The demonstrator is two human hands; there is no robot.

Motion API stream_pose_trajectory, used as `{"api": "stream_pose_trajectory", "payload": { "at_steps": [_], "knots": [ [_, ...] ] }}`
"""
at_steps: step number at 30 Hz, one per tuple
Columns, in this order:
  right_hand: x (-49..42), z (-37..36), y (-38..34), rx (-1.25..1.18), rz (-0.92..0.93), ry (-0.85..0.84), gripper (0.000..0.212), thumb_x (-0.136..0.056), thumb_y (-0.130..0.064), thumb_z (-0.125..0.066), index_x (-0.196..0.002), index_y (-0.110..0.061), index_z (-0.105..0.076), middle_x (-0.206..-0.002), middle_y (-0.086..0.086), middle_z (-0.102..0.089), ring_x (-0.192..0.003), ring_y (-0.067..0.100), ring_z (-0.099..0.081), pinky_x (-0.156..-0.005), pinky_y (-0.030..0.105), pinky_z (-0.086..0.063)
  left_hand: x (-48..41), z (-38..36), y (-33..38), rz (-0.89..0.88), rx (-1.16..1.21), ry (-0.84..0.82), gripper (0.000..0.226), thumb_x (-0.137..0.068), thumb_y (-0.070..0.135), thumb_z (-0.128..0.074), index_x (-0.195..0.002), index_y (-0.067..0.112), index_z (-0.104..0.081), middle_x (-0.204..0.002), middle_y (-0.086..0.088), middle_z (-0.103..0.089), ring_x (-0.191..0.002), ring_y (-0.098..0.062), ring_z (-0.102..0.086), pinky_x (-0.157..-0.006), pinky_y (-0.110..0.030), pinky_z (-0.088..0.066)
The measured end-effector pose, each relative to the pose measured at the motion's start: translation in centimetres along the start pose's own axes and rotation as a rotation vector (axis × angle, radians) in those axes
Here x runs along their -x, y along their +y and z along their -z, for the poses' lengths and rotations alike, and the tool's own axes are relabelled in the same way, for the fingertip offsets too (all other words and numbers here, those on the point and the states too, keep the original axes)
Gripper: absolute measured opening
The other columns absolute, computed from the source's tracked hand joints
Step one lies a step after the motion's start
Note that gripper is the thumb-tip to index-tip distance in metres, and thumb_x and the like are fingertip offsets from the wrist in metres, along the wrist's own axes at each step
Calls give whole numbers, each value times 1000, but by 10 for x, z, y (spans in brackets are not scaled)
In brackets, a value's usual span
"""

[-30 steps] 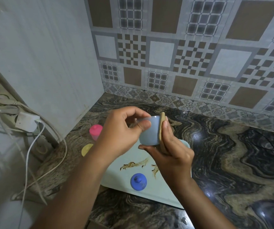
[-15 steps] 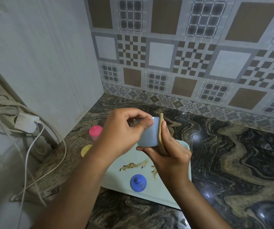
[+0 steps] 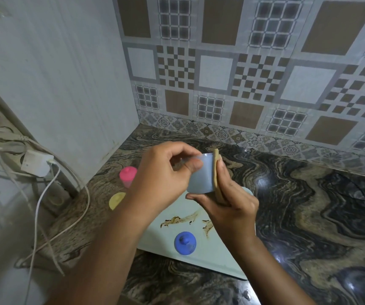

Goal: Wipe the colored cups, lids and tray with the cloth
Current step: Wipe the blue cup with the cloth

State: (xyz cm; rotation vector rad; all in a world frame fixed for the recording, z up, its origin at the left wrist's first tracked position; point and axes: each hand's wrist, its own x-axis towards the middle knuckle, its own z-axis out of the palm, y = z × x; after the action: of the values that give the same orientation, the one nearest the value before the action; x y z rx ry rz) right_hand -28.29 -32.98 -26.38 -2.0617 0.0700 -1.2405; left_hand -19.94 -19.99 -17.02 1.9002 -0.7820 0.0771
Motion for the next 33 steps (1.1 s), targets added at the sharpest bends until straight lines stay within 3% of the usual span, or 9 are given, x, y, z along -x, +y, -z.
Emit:
{"api": "stream_pose_trajectory", "payload": {
  "at_steps": [4, 7, 11, 14, 19, 23, 28, 31, 33],
  "knots": [
    [2, 2, -15, -343, -322, 76, 81, -64, -14, -92, -136, -14, -54, -104, 12, -77, -72, -3, -67, -68, 18, -57, 1, 0, -5, 107, 230, -40, 27, -85, 34, -71, -112, 32, -72, -100, 16, -74, -95, -1, -68, -82, -19, -55],
    [1, 1, -17, -480, -392, 66, 85, -61, -8, -87, -137, -14, -50, -90, -13, -78, -60, -2, -66, -62, 15, -56, 0, 1, -13, 236, 381, -86, 17, -88, 20, -70, -100, 29, -77, -101, 6, -77, -98, -14, -72, -81, -31, -59],
    [1, -3, -12, -73, -138, 15, 77, -71, -28, -90, -131, 8, -58, -124, 21, -69, -109, 12, -70, -91, 16, -55, -3, 0, -8, 207, 295, -20, 24, -86, 11, -74, -79, 34, -75, -88, 11, -76, -81, -9, -70, -74, -32, -60],
    [3, -4, -8, 48, 51, 5, 72, -75, -25, -88, -129, 11, -56, -136, 20, -58, -128, 28, -59, -103, 22, -51, 0, -3, -1, 70, 76, 13, 21, -85, 19, -76, -81, 39, -72, -88, 23, -73, -83, -1, -67, -75, -22, -56],
    [1, 1, -18, -236, -245, 83, 82, -67, -16, -92, -136, -2, -52, -107, 27, -73, -79, -6, -65, -71, 15, -55, -1, 7, -6, 163, 269, -85, 24, -85, 37, -67, -106, 28, -75, -104, 15, -75, -99, -3, -69, -90, -30, -56],
    [0, -1, -21, -307, -240, 64, 83, -66, -11, -90, -137, 0, -49, -102, 25, -74, -69, -13, -61, -66, 9, -52, -4, 7, -12, 312, 466, -100, 9, -78, 24, -73, -86, 25, -78, -95, -1, -77, -94, -17, -71, -86, -45, -60],
    [2, -2, -6, 19, 52, 11, 77, -70, -27, -88, -129, 11, -57, -130, 21, -63, -111, 27, -71, -89, 25, -58, 1, 0, -2, 82, 68, -1, 8, -85, 23, -76, -83, 31, -75, -85, 15, -73, -80, -6, -67, -74, -26, -56],
    [5, 1, -7, -119, -77, 25, 80, -66, -19, -90, -132, 9, -54, -109, 21, -75, -88, -1, -69, -80, 12, -54, 6, -2, 3, 41, 102, 1, 11, -85, 35, -72, -95, 34, -76, -95, 19, -74, -89, 0, -67, -74, -14, -51],
    [7, 3, -11, -298, -238, 54, 82, -65, -10, -89, -137, 0, -51, -90, 2, -79, -72, -10, -64, -71, 11, -53, 3, 2, -3, 113, 182, -58, 21, -87, 37, -67, -106, 32, -75, -102, 23, -73, -94, 3, -68, -79, -14, -51]
  ]
}}
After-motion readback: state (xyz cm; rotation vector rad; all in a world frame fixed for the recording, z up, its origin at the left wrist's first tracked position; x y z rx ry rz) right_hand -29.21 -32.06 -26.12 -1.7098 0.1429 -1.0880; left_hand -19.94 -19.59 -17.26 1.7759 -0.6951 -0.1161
